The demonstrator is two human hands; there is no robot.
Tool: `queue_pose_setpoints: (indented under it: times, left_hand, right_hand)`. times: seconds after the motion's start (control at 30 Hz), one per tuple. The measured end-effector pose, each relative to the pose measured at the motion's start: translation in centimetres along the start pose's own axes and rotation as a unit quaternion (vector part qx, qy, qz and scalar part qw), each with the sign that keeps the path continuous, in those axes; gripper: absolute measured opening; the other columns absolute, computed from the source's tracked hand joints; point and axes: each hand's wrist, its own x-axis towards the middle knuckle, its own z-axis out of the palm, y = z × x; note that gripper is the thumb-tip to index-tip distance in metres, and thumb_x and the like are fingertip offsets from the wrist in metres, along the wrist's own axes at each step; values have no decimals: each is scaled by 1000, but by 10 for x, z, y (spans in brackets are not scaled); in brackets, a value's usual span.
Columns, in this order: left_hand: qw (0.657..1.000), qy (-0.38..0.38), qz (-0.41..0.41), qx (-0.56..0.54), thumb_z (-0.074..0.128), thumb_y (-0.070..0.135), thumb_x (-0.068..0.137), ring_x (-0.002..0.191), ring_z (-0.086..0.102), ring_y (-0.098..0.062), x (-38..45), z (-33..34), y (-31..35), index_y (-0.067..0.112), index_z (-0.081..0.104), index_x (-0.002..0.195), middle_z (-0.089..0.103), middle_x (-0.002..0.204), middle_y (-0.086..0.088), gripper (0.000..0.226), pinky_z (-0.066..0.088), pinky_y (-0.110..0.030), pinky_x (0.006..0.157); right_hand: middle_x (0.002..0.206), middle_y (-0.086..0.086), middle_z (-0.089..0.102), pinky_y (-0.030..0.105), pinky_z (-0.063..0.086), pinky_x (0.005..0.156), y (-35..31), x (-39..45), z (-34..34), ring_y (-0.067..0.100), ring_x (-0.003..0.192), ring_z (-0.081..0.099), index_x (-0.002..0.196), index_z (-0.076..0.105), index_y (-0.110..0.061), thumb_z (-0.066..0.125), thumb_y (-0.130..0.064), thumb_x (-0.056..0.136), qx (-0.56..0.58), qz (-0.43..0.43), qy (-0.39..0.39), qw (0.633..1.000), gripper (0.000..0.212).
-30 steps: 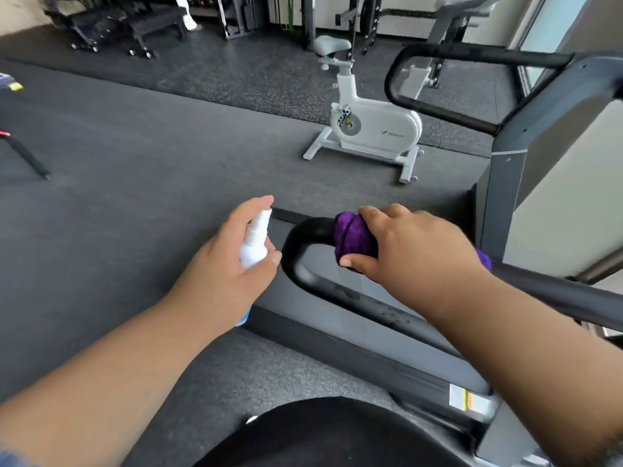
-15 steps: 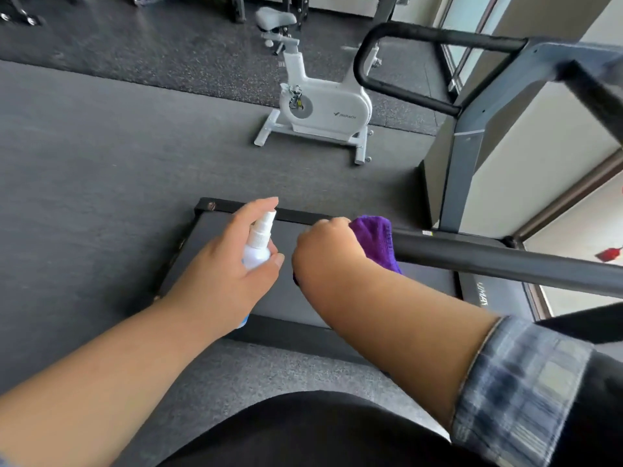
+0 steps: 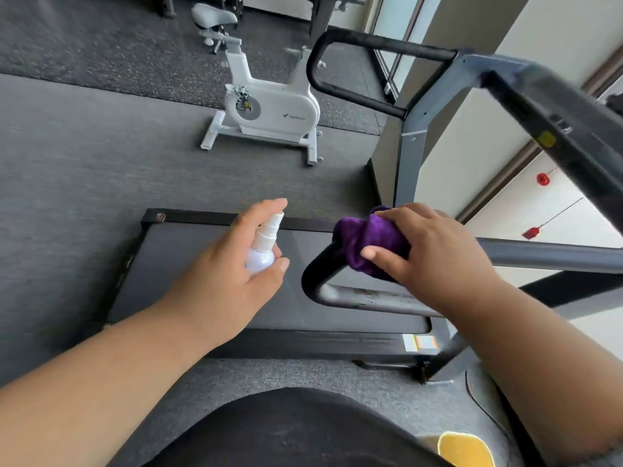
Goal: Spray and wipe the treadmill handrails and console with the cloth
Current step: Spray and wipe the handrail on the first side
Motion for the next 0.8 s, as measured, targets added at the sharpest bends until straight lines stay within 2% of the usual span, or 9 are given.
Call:
queue_pose_setpoints:
  times: [0.07, 0.13, 0.23, 0.33, 0.47, 0.57, 0.67, 0.8]
  left_hand:
    - [1000, 9, -2, 5, 61, 40, 90, 90, 60, -4, 0, 1, 0, 72, 30, 127, 63, 103, 20, 58, 42, -19, 71]
    - [1000, 16, 0, 6, 59, 43, 88, 91, 60, -3, 1, 4, 1, 72, 29, 127, 62, 103, 22, 58, 42, -16, 72]
    - [1000, 15, 12, 3, 61, 40, 88, 92, 59, -1, 3, 9, 4, 71, 29, 129, 61, 104, 23, 61, 39, -3, 73]
    - [1000, 4, 18, 2, 61, 39, 86, 93, 60, -3, 4, 14, 9, 71, 29, 129, 62, 103, 21, 63, 40, -7, 73]
    - [999, 1, 34, 12, 62, 39, 85, 92, 60, -1, 9, 20, 18, 72, 28, 128, 63, 102, 22, 64, 41, -11, 71]
    - [999, -18, 40, 2, 62, 37, 85, 89, 60, 0, 14, 31, 24, 71, 30, 127, 63, 102, 22, 63, 39, -5, 70]
    - [998, -45, 44, -5, 61, 37, 85, 88, 60, -3, 17, 45, 33, 72, 30, 126, 63, 101, 22, 63, 41, -8, 71]
    - [996, -56, 63, -1, 61, 35, 86, 90, 60, -6, 19, 57, 40, 70, 30, 128, 62, 101, 20, 63, 39, -3, 73]
  right_hand:
    - [113, -3, 65, 41, 48, 84, -17, 2, 6, 28, 98, 61, 121, 64, -29, 24, -88, 82, -27, 24, 29, 999, 82]
    - [109, -5, 65, 42, 47, 83, -37, 7, 11, 28, 96, 61, 113, 66, -32, 27, -90, 78, -78, 41, 34, 996, 79]
    - [102, -6, 63, 42, 43, 83, -67, 15, 26, 28, 94, 58, 103, 68, -31, 44, -80, 79, -167, -18, -6, 986, 59]
    - [99, -4, 63, 42, 40, 83, -75, 20, 34, 28, 92, 57, 99, 69, -27, 49, -67, 86, -187, -68, -31, 980, 46]
    - [106, -6, 64, 40, 47, 82, -48, 11, 26, 26, 96, 60, 107, 70, -28, 49, -67, 86, -99, -50, 23, 994, 49]
    - [118, -3, 65, 43, 48, 88, -19, -1, 20, 28, 102, 61, 119, 68, -27, 44, -66, 90, -21, -3, 77, 997, 54]
    - [120, -1, 64, 44, 48, 91, 23, -17, 15, 27, 104, 60, 120, 66, -24, 40, -63, 96, -1, 34, 116, 993, 53]
    - [119, 3, 65, 46, 46, 97, 89, -43, 6, 29, 105, 59, 118, 65, -21, 39, -56, 99, 0, 83, 162, 983, 48]
